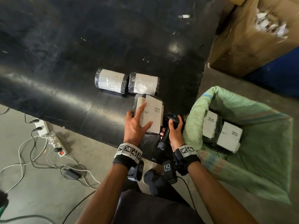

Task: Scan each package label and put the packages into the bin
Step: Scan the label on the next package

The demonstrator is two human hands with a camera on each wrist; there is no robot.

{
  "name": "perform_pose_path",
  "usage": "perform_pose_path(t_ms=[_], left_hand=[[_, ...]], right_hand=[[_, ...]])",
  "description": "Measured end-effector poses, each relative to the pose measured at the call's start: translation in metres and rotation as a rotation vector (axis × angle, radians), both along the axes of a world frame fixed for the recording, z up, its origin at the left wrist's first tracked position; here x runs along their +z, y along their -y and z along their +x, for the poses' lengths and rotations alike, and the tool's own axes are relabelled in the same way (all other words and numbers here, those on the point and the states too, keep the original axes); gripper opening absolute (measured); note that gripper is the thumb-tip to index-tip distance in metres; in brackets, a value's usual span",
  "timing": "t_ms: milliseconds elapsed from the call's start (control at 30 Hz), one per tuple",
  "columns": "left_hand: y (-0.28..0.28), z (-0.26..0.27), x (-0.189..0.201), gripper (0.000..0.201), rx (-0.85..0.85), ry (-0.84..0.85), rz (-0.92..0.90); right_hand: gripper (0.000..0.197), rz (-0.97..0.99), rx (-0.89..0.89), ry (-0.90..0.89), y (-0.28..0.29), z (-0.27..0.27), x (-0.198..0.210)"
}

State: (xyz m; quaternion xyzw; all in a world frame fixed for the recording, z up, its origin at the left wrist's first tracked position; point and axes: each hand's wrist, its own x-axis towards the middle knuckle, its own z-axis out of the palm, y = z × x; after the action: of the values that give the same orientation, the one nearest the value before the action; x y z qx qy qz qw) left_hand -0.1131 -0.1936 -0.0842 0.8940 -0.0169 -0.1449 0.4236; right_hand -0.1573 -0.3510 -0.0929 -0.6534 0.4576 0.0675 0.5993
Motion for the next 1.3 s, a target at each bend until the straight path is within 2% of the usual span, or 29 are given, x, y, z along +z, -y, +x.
perform_pose_path(t_ms=[100,267,333,500,567,833,967,1100,1300], left_hand=[[0.023,-0.009,0.012,0.097,0.028,-0.1,0.112],[0.025,-0.026,0.02,0.081,0.101,-0.064,0.04],[0.021,-0.025,0.02,0.078,0.133,-0.025,0.013],[0.017,-0.023,0.034,0.069,0.32,0.013,-0.01],[0.016,-0.022,0.041,0.067,0.366,0.036,-0.04],[0.023,-0.007,0.056,0.068,0.364,0.207,-0.157],[0.034,0.003,0.063,0.068,0.361,0.205,-0.246],[0.042,0.014,0.065,0.072,0.326,0.213,-0.334],[0.052,0.024,0.069,0.072,0.344,0.225,-0.393]], right_hand=[[0.061,-0.055,0.051,0.007,0.013,-0.006,-0.021],[0.054,-0.022,0.095,0.049,0.018,-0.003,0.017],[0.047,0.051,0.069,0.086,0.021,-0.007,0.025],[0.038,0.16,0.013,0.114,0.031,-0.017,0.033],[0.035,0.196,0.019,0.13,0.037,-0.016,0.05],[0.032,0.265,0.187,0.327,0.056,0.007,0.141],[0.035,0.243,0.241,0.431,0.059,0.016,0.182],[0.035,0.17,0.278,0.509,0.059,0.017,0.202],[0.033,0.13,0.236,0.513,0.061,0.02,0.211]])
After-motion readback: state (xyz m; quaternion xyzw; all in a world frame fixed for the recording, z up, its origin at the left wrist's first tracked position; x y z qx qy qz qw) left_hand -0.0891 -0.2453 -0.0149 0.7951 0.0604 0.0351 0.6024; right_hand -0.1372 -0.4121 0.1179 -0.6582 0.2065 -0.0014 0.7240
